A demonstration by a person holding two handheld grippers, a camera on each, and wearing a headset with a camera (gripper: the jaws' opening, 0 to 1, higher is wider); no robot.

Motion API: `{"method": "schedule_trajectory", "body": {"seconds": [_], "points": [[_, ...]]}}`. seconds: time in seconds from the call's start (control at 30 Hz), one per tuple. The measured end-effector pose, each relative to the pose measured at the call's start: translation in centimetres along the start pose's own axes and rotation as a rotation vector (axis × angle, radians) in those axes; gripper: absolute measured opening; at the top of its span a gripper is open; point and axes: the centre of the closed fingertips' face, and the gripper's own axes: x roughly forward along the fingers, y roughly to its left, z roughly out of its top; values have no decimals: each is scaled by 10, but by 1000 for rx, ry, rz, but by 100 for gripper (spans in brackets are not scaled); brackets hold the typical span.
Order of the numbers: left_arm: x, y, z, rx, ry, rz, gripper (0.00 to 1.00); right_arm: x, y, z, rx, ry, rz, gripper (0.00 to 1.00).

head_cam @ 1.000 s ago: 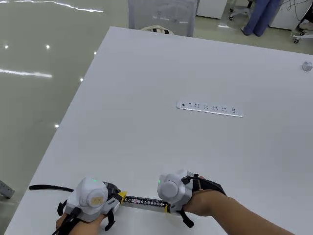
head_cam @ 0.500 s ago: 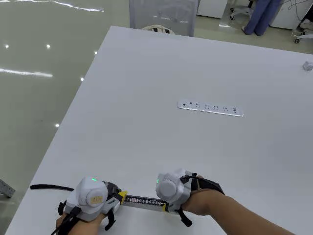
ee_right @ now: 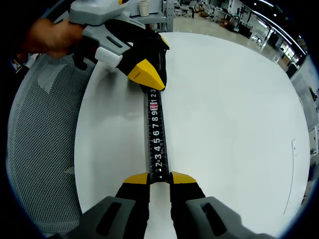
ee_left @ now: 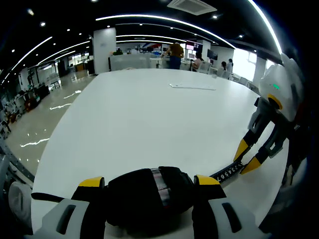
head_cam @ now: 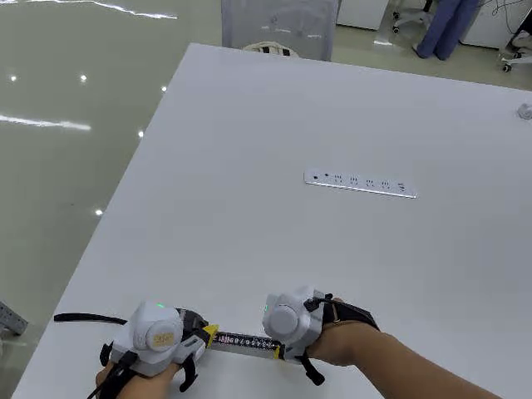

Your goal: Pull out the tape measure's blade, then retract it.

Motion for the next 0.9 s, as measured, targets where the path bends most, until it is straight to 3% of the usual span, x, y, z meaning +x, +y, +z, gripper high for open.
{"method": "schedule_trajectory", "body": {"seconds": [0.9], "points": [[-1, 0, 0, -7, -3, -3, 67, 4, 1, 12, 8, -24, 4, 14]]}}
